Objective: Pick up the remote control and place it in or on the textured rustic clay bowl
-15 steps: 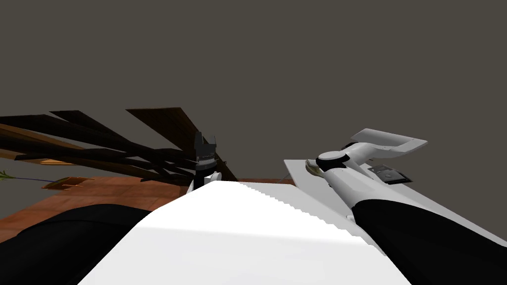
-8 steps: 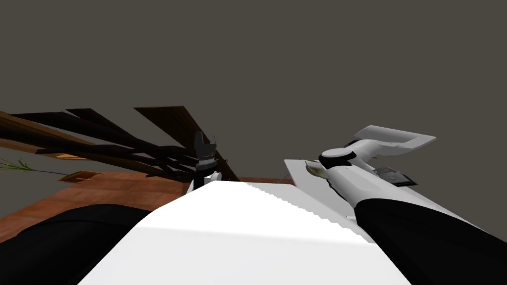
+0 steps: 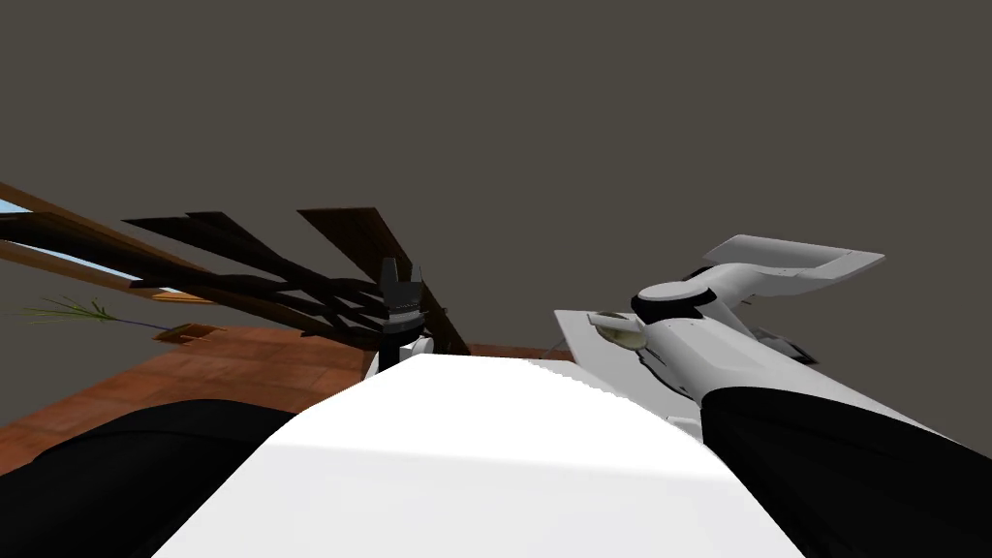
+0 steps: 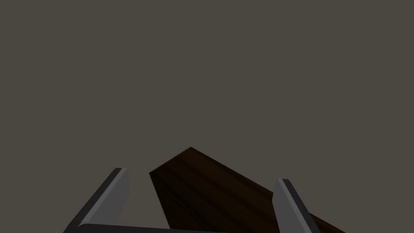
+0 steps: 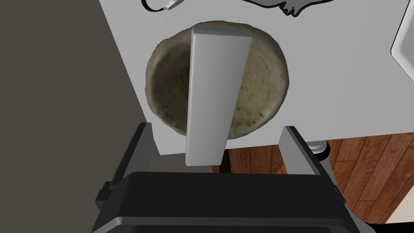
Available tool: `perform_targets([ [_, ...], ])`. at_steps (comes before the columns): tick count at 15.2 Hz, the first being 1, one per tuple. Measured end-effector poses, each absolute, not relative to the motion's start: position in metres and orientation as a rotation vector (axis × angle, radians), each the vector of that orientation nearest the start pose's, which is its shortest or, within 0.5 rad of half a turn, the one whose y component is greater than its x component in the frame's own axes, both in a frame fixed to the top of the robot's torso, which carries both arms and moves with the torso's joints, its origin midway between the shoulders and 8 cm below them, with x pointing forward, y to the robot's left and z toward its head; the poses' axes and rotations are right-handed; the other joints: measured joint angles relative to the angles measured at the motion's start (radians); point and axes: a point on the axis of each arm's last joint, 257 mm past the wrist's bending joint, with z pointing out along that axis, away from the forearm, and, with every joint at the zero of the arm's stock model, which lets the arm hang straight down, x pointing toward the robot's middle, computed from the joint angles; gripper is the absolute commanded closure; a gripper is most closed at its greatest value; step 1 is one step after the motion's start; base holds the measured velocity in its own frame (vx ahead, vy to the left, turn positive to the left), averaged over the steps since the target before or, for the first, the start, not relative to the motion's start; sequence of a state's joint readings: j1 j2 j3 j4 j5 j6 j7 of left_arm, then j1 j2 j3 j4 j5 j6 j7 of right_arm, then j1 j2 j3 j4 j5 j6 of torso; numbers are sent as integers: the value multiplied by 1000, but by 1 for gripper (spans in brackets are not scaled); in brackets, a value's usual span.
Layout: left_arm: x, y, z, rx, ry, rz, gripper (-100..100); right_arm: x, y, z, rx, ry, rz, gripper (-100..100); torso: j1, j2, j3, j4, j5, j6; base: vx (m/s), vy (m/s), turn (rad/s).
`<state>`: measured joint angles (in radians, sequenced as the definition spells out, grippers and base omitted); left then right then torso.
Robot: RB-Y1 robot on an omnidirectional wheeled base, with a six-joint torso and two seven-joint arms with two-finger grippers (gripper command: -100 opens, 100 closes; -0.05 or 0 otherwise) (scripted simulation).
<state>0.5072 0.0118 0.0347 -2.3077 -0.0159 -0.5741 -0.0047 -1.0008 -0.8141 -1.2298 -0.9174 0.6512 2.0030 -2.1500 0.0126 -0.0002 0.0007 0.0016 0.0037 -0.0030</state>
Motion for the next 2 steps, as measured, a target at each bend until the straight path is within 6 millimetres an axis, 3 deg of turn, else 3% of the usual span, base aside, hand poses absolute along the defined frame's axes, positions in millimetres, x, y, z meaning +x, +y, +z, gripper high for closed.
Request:
perform_targets([
  [2,323,283,48,-554,566,-1273,0,312,-620,-149,-1965,2424,-25,-100,0,-1,-1,0,0,0,0,0,0],
])
